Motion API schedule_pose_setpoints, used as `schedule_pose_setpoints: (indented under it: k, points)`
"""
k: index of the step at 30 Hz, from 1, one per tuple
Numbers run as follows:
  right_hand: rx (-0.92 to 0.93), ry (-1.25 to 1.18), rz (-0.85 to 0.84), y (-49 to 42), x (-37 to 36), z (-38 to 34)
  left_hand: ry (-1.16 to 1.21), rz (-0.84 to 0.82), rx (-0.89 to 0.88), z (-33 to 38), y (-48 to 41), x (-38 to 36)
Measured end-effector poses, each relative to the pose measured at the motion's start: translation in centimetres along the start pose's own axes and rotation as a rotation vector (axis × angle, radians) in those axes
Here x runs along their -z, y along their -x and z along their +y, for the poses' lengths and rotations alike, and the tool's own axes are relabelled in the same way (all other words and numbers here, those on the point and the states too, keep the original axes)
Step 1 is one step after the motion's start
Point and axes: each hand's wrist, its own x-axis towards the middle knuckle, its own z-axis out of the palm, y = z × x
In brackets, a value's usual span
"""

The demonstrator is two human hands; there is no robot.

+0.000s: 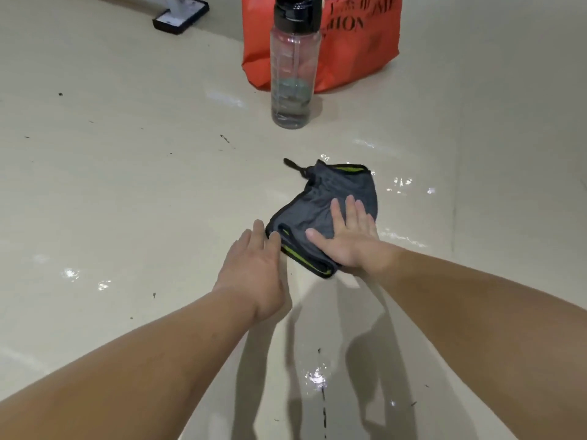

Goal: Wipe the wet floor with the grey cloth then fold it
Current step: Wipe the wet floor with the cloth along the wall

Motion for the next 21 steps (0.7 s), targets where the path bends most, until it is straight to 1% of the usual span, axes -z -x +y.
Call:
schedule_pose_setpoints:
  k: [2,4,7,10,12,15,18,21]
  points:
    - [-0.087,-0.026,0.047,0.4,-0.2,3.5,0.028,-0.024,-0.009,2.0,-0.6,-0.6]
    - [-0.130,-0.053,0.125,1.8,-1.5,6.3,0.045,-0.018,-0.052,3.8,-1.2,-1.5]
    - [-0.150,-0.080,0.275,4.9,-4.5,8.2,0.045,-0.012,-0.140,5.0,-1.8,-2.9]
    - [-0.196,-0.038,0.343,8.6,-7.8,8.4,0.001,-0.015,-0.229,5.6,-1.8,-3.9]
    - [-0.214,-0.063,0.385,11.4,-9.8,7.4,-0.013,-0.024,-0.268,5.3,-1.7,-4.4]
    - [-0.229,-0.075,0.387,15.1,-13.4,4.4,-0.022,-0.009,-0.325,3.9,-1.2,-4.8]
    - [-0.177,-0.084,0.361,16.8,-15.6,0.7,-0.030,-0.008,-0.359,1.7,-1.0,-4.4]
    - [-0.077,-0.095,0.346,15.3,-15.0,-2.4,-0.033,0.024,-0.317,-1.0,-0.9,-3.5]
